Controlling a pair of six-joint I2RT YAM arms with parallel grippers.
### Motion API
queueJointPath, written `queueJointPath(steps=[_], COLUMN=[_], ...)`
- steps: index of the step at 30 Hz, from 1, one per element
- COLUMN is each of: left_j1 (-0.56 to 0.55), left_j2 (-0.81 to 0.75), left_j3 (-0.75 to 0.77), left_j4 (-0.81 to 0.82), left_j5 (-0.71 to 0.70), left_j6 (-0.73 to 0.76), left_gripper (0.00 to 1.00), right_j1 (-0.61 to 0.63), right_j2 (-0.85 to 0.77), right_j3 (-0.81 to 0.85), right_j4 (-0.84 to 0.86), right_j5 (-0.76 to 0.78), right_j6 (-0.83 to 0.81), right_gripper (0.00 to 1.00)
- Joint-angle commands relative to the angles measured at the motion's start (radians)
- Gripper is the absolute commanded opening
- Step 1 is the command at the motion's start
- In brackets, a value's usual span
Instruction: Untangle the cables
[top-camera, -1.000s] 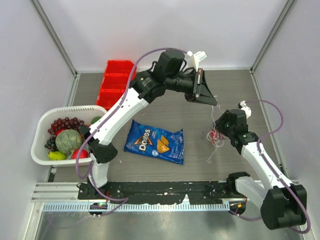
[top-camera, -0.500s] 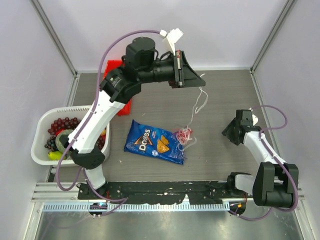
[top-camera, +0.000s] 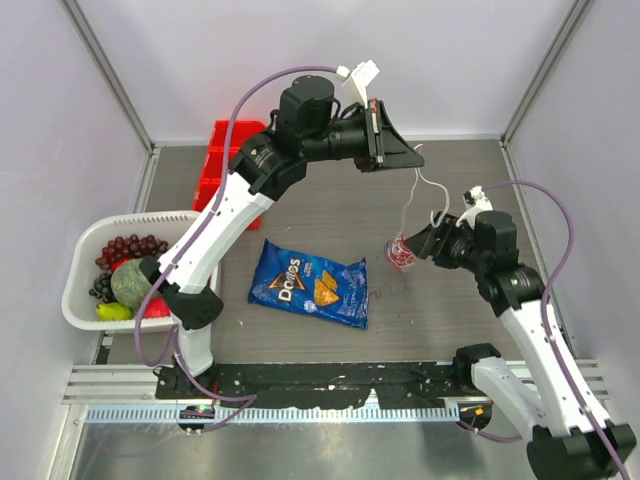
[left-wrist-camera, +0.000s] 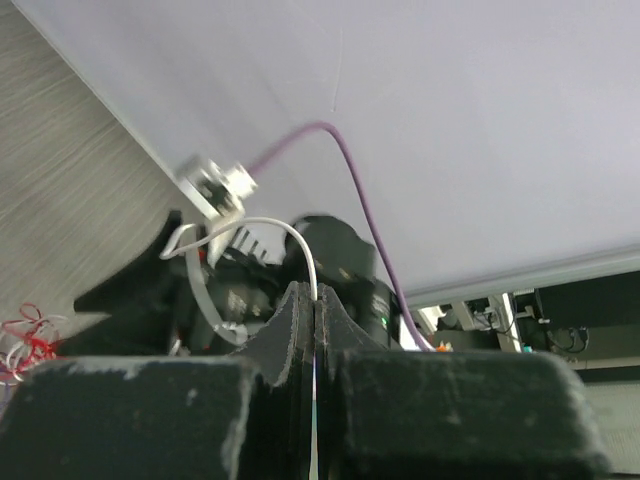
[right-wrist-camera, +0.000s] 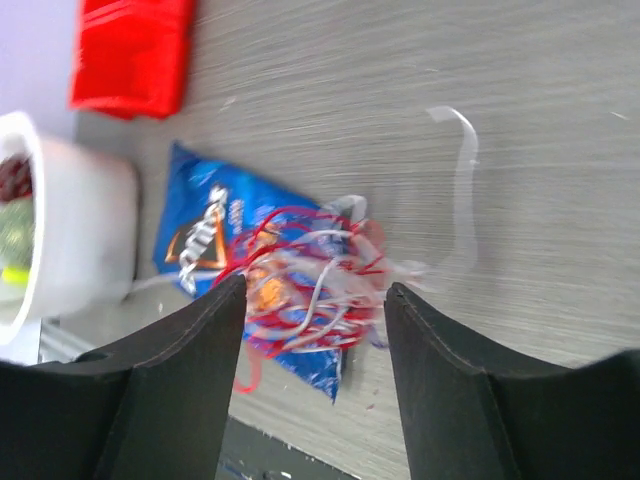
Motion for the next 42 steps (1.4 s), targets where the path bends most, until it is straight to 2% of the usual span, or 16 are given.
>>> queueJointPath(steps=[1, 2, 6, 13, 20, 23, 27, 29, 31, 34, 37, 40, 42], left_j1=[0.025, 0.026, 0.026, 0.023, 0.025, 0.025, 0.025, 0.025, 0.025, 0.025, 0.025, 0.025, 0.025], left_j2=[0.011, 0.018, 0.057, 0.089, 0.12, 0.144, 0.161, 0.158, 0.161, 0.176, 0.192, 0.198, 0.197], left_j3=[-0.026, -0.029, -0.023, -0.018, -0.015, 0.017, 0.048, 0.048, 0.054, 0.084, 0.106, 0.123, 0.124], left_j4=[0.169, 0.189, 0.232, 0.28, 0.352, 0.366, 0.37, 0.382, 0.408, 0.453, 0.523, 0.557, 0.55], left_j5=[0.03, 0.04, 0.091, 0.126, 0.162, 0.172, 0.188, 0.194, 0.208, 0.228, 0.251, 0.26, 0.266], left_j6=[-0.109, -0.129, -0.186, -0.249, -0.329, -0.355, -0.375, -0.384, -0.398, -0.438, -0.506, -0.536, -0.536], left_gripper=[0.0, 0.0, 0.0, 0.0, 0.0, 0.0, 0.0, 0.0, 0.0, 0.0, 0.0, 0.0, 0.0], right_j1=[0.1, 0.106, 0.117, 0.117, 0.119, 0.119, 0.12, 0.119, 0.119, 0.119, 0.117, 0.111, 0.108], right_j2=[-0.135, -0.161, -0.216, -0.173, -0.058, -0.031, -0.046, -0.052, -0.055, -0.035, -0.005, 0.041, 0.058], right_j3=[-0.028, -0.036, -0.052, 0.001, 0.085, 0.091, 0.082, 0.079, 0.064, 0.005, -0.053, -0.102, -0.117], right_j4=[0.065, 0.074, 0.11, 0.179, 0.312, 0.343, 0.36, 0.357, 0.358, 0.386, 0.389, 0.386, 0.421], right_j5=[-0.061, -0.064, -0.024, 0.045, -0.074, -0.072, 0.034, 0.169, 0.224, 0.261, 0.371, 0.404, 0.348], right_j6=[-0.045, -0.048, -0.084, -0.153, -0.174, -0.164, -0.156, -0.127, -0.111, -0.09, -0.043, -0.007, -0.005], right_gripper=[0.64, 0.67, 0.68, 0.68, 0.67, 0.66, 0.66, 0.65, 0.63, 0.57, 0.48, 0.45, 0.45])
